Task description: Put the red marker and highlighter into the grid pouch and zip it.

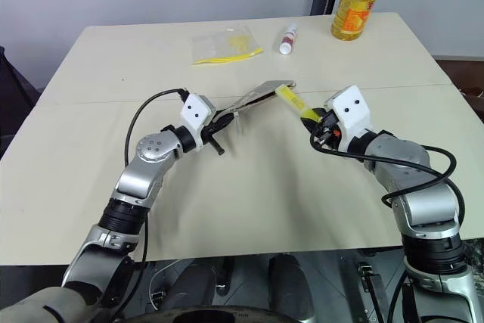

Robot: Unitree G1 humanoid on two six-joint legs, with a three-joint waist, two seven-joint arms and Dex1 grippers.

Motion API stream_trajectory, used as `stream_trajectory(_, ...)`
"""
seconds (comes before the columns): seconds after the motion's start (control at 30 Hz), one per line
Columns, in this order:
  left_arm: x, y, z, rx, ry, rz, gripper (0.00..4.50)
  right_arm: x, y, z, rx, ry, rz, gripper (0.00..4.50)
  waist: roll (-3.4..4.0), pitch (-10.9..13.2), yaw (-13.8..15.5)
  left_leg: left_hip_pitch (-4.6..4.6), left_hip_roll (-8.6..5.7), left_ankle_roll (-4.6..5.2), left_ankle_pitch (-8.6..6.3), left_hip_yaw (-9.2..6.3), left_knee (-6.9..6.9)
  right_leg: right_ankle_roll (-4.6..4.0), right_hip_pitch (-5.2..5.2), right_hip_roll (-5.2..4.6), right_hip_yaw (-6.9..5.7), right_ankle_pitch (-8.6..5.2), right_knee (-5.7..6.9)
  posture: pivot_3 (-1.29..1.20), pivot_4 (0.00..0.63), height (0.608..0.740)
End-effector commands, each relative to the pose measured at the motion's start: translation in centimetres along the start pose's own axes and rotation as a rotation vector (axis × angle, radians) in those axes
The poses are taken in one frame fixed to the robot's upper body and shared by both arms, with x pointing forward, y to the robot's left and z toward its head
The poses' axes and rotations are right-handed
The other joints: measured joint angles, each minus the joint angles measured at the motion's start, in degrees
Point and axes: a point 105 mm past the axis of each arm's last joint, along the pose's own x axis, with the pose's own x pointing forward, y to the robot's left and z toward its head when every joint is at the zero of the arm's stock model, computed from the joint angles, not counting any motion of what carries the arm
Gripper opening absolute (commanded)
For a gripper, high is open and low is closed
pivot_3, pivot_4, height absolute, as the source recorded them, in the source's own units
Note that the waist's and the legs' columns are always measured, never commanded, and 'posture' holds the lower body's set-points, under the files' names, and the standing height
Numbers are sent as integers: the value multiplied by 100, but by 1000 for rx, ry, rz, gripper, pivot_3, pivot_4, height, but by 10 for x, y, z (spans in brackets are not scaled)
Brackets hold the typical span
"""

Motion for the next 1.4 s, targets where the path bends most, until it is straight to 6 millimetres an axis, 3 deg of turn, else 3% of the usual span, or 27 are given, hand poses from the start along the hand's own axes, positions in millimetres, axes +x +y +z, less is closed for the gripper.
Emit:
stream_trajectory(0.03,-1,-3,17,17,-67,-10,0,2,-1,8,-16,-25,1,872,0,0,6,0,0,0,0,0,1,0,1,0,0,0,0,0,150,740)
stream_trajectory(0.37,-7,-13,21,58,-82,-80,0,5,8,6,-60,4,67,872,-1,0,2,0,0,0,0,0,0,0,0,0,0,0,0,0,150,740)
stream_trajectory(0.73,-27,-38,10,246,-30,-391,0,-6,39,-8,-477,163,330,872,0,1,-3,-3,2,0,-2,3,-4,-4,1,-2,0,-2,-17,0,150,740)
stream_trajectory(0.87,-30,-45,10,256,-24,-473,0,2,60,-1,-511,113,413,872,0,1,-2,-6,5,2,-3,3,-5,-10,2,-2,0,-4,-25,0,150,740)
stream_trajectory(1.0,-30,-50,11,255,-27,-509,0,7,68,2,-495,92,431,872,0,1,7,-10,5,5,-4,3,-5,-8,2,-2,0,-3,-31,0,150,740)
stream_trajectory(1.13,-27,-51,10,240,-25,-490,0,6,60,8,-411,82,378,2766,-1,1,15,-17,1,8,-6,1,-2,-7,0,-4,0,-2,-38,0,150,740)
stream_trajectory(1.23,-22,-48,4,203,-10,-442,0,-5,44,10,-317,62,292,4425,-1,1,33,-22,0,10,-7,1,0,-5,-2,-5,0,-1,-40,0,150,740)
stream_trajectory(1.4,-4,-39,0,136,-19,-302,0,-37,3,-13,-98,89,68,4470,-1,1,93,-23,-2,15,-10,-1,3,7,4,-6,-1,5,-48,0,150,740)
